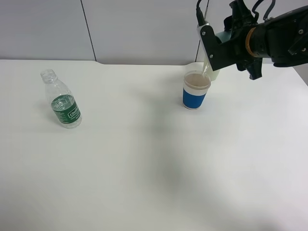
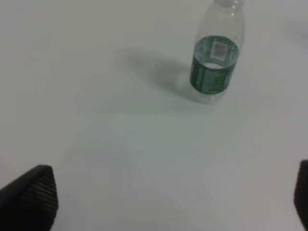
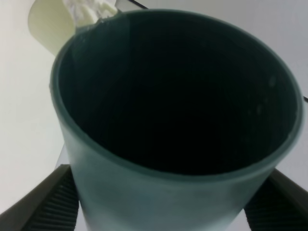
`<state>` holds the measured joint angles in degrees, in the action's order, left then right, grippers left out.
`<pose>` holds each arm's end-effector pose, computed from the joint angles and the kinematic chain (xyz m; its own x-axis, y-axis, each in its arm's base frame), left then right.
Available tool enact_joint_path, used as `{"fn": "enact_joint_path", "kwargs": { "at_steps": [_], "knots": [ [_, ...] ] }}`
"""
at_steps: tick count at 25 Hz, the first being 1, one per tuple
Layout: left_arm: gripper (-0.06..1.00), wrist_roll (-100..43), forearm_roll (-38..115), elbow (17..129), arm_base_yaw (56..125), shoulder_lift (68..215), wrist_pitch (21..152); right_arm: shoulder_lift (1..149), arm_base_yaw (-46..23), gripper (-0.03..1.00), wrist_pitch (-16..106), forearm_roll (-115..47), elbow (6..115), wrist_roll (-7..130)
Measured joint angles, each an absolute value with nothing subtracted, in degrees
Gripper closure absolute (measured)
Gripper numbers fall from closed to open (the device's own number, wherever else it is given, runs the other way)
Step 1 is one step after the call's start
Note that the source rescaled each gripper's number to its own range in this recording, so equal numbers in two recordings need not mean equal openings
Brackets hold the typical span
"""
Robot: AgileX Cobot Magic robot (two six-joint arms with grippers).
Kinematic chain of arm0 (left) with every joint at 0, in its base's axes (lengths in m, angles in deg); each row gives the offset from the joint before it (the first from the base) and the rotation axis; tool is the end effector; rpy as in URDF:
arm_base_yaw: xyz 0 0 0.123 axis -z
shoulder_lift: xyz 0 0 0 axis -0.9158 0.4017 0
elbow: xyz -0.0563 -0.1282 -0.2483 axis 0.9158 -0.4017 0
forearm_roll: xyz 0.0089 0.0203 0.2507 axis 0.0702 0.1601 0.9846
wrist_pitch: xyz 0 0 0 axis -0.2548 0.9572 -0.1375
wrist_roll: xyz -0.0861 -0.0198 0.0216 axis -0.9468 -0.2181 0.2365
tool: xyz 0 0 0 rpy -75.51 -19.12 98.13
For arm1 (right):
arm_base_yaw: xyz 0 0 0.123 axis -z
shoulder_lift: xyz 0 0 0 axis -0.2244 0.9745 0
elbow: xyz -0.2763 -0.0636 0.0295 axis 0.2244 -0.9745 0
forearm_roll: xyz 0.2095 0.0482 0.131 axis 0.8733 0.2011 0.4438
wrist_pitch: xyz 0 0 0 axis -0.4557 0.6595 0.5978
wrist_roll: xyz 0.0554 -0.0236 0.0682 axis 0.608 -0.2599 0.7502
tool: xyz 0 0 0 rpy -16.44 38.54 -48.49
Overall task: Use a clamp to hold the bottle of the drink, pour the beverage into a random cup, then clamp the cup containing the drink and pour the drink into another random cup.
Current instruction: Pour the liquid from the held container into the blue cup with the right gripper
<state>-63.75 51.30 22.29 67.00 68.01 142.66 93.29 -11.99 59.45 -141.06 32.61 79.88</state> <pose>-0.0060 -0.0006 0.2791 -0.4388 -0.0272 -0.8982 0.0050 0.9995 -0.0327 0.3211 0.1095 0.2390 0.1883 -0.8928 0.4091 -0.4240 -0.4497 -0.7861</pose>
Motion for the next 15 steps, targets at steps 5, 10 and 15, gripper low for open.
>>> {"fn": "enact_joint_path", "kwargs": {
  "at_steps": [5,10,15],
  "knots": [
    [-0.06,-63.7,51.3,22.3,67.0,68.0,142.8,93.3,-12.0,0.95,59.5,-141.1,32.6,78.6],
    [-0.06,-63.7,51.3,22.3,67.0,68.0,142.8,93.3,-12.0,0.95,59.5,-141.1,32.6,76.9],
    [-0.06,-63.7,51.3,22.3,67.0,68.0,142.8,93.3,-12.0,0.95,59.5,-141.1,32.6,74.9]
  ]
}}
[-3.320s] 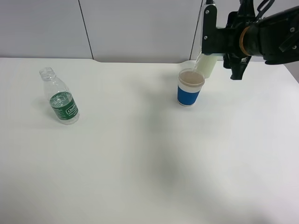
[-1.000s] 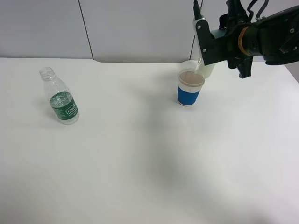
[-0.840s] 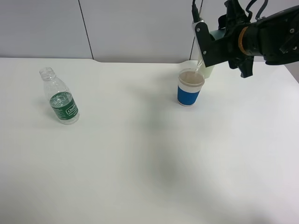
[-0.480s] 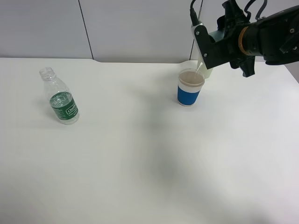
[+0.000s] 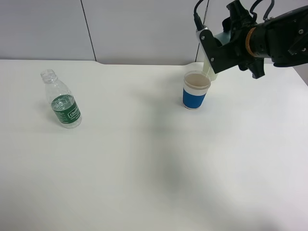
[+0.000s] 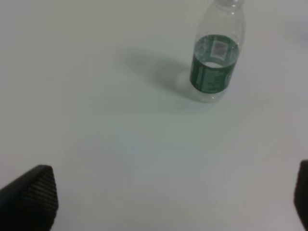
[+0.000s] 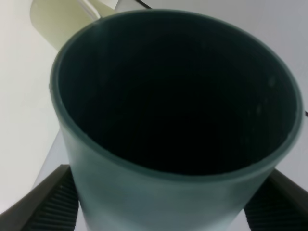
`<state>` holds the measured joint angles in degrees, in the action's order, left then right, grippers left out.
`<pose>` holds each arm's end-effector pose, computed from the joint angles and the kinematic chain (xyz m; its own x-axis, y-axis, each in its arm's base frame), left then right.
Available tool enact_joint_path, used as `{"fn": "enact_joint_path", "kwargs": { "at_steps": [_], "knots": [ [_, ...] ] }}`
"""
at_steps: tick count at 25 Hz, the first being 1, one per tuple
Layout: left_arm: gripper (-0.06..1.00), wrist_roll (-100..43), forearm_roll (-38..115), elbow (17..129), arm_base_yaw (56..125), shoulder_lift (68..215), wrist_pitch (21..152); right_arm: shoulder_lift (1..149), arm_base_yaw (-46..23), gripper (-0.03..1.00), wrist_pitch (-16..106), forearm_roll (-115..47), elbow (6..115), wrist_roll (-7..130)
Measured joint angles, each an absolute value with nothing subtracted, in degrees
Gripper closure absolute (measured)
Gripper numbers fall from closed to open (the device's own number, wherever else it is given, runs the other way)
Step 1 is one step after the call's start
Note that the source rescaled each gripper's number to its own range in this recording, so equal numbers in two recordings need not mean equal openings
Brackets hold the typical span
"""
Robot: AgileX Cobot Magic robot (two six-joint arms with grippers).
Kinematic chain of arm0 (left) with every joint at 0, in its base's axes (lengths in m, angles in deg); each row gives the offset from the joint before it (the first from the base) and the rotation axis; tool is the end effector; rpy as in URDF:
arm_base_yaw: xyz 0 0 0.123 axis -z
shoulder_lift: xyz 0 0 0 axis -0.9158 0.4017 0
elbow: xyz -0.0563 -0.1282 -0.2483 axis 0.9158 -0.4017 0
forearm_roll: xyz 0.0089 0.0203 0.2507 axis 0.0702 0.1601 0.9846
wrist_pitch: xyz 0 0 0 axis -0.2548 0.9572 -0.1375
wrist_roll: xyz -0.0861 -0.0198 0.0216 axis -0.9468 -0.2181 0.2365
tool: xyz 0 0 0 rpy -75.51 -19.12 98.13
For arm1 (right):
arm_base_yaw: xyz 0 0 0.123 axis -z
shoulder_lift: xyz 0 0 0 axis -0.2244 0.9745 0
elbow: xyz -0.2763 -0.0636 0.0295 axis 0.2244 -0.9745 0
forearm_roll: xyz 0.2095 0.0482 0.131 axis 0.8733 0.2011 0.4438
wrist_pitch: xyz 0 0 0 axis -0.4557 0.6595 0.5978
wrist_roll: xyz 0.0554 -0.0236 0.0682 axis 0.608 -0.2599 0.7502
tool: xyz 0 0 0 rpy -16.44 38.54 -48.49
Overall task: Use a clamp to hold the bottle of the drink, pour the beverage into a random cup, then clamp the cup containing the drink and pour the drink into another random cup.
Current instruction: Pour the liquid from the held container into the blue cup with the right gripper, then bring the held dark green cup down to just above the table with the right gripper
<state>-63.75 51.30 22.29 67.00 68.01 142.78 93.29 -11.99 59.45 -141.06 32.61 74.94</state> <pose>-0.0061 -0.0006 0.2789 -0.4407 -0.0271 -0.8973 0.0050 0.9995 -0.0327 0.3211 0.1095 0.2390 0.2242 -0.8508 0.4753 -0.4062 -0.5249 -0.7480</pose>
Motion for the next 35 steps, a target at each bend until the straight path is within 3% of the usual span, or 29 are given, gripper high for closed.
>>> {"fn": "enact_joint_path", "kwargs": {
  "at_steps": [11,16,22,28,35],
  "knots": [
    [-0.06,-63.8,51.3,22.3,67.0,68.0,142.8,93.3,-12.0,0.95,59.3,-141.1,32.6,71.0],
    [-0.06,-63.7,51.3,22.3,67.0,68.0,142.8,93.3,-12.0,0.95,59.3,-141.1,32.6,83.3],
    [-0.06,-63.7,51.3,22.3,67.0,68.0,142.8,93.3,-12.0,0.95,57.0,-136.7,32.6,107.5],
    [-0.06,-63.7,51.3,22.3,67.0,68.0,142.8,92.2,-12.0,0.95,46.4,-131.4,32.6,121.8],
    [-0.06,-63.7,51.3,22.3,67.0,68.0,142.8,87.3,-12.4,0.95,25.4,-120.5,32.6,124.9]
  ]
}}
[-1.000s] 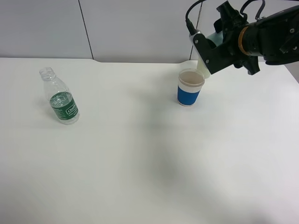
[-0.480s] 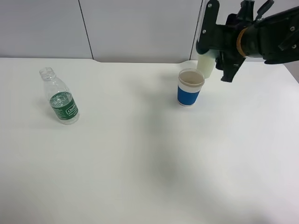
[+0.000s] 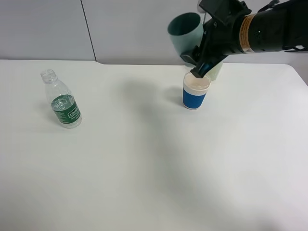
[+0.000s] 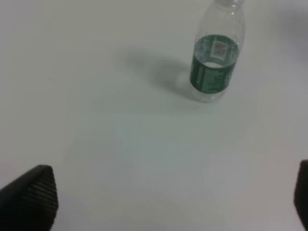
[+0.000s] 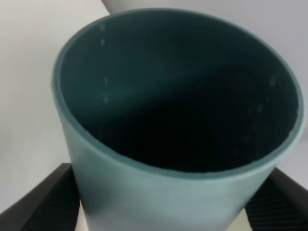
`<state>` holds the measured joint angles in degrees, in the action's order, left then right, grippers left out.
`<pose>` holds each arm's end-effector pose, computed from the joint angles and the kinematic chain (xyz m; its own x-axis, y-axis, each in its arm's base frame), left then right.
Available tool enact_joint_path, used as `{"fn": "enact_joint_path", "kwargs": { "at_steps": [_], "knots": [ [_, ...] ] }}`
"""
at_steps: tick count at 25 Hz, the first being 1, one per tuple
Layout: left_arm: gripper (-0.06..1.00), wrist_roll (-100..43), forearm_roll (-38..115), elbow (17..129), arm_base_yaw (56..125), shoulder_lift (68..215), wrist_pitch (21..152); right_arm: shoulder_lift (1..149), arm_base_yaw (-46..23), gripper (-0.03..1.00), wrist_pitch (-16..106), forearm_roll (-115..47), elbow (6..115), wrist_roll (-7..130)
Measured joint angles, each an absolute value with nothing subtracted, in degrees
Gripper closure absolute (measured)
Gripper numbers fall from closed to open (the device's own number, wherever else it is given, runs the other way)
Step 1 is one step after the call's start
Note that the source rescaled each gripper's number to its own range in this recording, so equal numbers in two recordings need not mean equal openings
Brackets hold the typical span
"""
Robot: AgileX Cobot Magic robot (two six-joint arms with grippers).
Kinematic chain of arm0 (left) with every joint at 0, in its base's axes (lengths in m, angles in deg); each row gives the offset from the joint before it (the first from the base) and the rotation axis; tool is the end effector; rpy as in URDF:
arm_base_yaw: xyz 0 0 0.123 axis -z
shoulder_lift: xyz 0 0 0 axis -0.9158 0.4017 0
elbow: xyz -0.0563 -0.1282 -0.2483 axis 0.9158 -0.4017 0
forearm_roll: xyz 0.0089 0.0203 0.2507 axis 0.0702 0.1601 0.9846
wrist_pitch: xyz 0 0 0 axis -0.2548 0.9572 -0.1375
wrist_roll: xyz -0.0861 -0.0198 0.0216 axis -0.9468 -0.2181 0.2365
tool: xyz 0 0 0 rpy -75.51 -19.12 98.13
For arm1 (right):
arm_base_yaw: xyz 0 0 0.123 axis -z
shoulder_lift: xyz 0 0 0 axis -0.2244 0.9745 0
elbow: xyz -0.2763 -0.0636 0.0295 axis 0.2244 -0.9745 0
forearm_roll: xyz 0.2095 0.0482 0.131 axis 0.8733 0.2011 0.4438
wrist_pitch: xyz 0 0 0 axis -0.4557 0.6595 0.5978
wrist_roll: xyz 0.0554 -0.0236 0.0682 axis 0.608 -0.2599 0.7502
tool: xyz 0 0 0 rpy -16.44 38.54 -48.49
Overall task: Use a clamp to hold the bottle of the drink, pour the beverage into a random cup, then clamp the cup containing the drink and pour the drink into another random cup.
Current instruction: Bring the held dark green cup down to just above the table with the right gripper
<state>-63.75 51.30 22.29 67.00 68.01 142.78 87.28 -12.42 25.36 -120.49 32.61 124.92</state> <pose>-0.0061 -0.0006 0.2789 -0.4407 -0.0271 -0.8973 0.0050 0.9995 -0.0327 0.2891 0.1548 0.2684 0.0306 -0.6533 -0.7565 -0.6916 0.5326 -0.4880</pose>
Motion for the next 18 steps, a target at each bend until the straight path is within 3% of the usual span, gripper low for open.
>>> {"fn": "enact_joint_path", "kwargs": {
  "at_steps": [6,11,18],
  "knots": [
    [-0.06,-63.7,51.3,22.3,67.0,68.0,142.8,85.7,-12.5,0.95,7.8,-109.4,32.6,125.0],
    [-0.06,-63.7,51.3,22.3,67.0,68.0,142.8,85.7,-16.3,0.95,5.6,-99.4,32.7,122.4],
    [-0.06,-63.8,51.3,22.3,67.0,68.0,142.8,88.1,-25.7,0.95,7.7,-70.8,32.8,96.7]
  ]
}}
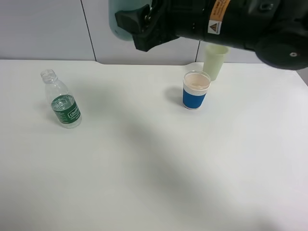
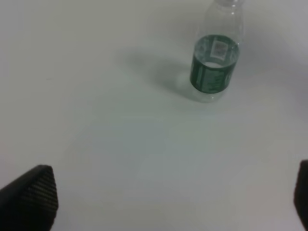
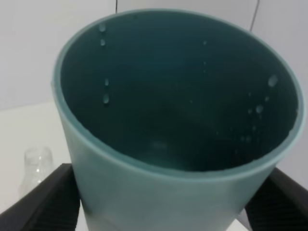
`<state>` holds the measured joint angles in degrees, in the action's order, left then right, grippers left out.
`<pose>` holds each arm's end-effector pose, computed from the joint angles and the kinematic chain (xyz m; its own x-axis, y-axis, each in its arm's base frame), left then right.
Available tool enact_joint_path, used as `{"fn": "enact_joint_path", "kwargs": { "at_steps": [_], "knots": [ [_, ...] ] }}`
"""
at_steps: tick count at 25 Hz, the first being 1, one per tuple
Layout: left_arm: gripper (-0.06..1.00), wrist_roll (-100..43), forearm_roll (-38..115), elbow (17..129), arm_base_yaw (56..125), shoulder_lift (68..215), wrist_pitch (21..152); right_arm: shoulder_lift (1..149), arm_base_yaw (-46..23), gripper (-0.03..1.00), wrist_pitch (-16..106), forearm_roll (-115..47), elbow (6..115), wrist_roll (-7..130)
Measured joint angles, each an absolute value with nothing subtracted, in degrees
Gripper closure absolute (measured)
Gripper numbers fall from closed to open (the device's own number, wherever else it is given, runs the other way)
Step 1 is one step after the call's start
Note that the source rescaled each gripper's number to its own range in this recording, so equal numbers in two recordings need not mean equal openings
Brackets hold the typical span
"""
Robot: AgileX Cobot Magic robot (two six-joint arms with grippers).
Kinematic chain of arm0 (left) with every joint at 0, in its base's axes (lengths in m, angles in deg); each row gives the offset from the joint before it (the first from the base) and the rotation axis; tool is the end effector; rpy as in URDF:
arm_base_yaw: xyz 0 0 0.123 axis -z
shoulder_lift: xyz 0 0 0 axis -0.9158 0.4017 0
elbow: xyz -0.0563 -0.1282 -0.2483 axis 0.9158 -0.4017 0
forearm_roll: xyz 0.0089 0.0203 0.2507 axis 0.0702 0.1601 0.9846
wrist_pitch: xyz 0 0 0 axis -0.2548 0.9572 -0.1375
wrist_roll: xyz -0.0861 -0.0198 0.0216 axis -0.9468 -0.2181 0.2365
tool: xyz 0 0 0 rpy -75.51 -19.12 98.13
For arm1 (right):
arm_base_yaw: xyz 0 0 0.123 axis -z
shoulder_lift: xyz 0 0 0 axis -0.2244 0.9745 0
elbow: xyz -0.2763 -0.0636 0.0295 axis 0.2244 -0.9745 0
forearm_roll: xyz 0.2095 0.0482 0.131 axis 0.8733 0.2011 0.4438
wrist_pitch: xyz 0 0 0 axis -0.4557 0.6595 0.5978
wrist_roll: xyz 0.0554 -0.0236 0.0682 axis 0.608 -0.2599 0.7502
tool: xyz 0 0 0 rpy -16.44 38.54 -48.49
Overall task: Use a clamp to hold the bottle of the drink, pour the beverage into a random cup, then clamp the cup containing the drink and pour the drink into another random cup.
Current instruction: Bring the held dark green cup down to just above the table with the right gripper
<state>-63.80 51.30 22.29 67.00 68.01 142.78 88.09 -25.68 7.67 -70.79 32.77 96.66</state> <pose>-0.0061 -0.0006 0.2789 -0.4407 -0.0280 -0.8972 0.0046 0.9994 -0.0335 0.2515 0.2275 0.2989 0.1326 -0.1875 -0.9733 -0.7762 0.5910 -0.2196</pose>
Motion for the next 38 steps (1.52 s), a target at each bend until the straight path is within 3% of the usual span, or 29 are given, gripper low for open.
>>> {"fn": "enact_joint_path", "kwargs": {
  "at_steps": [4,8,23,38],
  "knots": [
    [-0.06,-63.8,51.3,22.3,67.0,68.0,142.8,92.5,-28.9,0.95,7.6,-58.3,32.8,84.3],
    [-0.06,-63.8,51.3,22.3,67.0,68.0,142.8,97.5,-29.1,0.95,6.4,-51.0,32.8,82.3],
    [-0.06,-63.8,51.3,22.3,67.0,68.0,142.8,114.4,-29.1,0.95,-4.4,-52.6,32.8,82.0],
    [-0.06,-63.8,51.3,22.3,67.0,68.0,142.8,122.2,-29.1,0.95,-6.2,-52.7,33.0,80.5]
  ]
}}
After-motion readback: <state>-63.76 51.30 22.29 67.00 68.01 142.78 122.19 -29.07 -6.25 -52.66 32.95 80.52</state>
